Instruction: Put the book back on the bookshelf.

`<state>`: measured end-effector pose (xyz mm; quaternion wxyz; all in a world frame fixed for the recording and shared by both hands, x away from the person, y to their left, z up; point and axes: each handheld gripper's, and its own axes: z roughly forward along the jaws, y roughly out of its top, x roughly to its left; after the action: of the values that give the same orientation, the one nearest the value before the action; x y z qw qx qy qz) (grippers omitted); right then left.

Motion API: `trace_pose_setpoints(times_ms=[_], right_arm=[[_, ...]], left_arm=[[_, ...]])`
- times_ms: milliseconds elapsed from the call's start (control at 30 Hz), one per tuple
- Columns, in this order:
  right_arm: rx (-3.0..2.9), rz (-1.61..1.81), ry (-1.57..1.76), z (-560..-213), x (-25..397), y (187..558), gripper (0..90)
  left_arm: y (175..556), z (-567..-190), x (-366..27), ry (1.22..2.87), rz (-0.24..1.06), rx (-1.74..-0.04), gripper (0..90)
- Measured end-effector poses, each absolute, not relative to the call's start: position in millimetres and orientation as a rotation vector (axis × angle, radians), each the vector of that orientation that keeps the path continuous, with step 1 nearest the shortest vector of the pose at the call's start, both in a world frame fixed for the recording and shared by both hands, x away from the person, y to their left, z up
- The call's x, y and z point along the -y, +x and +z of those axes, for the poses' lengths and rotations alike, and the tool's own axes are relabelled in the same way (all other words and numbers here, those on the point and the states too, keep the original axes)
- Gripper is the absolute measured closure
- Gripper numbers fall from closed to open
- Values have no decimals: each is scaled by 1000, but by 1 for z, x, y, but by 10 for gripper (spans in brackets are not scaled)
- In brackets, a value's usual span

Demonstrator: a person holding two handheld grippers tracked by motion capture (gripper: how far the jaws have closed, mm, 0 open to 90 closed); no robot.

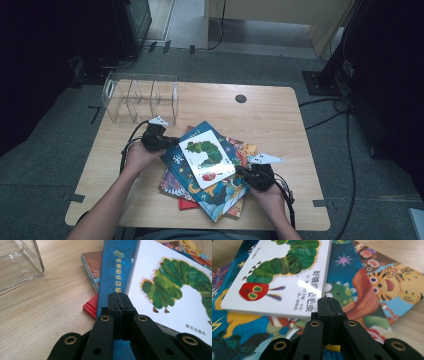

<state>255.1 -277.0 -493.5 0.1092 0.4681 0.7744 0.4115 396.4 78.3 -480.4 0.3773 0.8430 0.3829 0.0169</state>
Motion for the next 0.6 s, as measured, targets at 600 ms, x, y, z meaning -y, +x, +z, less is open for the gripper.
trace_pose_setpoints(times_ms=[600], right_arm=[[-2298, 1265, 1328, -497, 266, 246, 900]], left_arm=[[390, -481, -78, 2185, 25, -936, 900]])
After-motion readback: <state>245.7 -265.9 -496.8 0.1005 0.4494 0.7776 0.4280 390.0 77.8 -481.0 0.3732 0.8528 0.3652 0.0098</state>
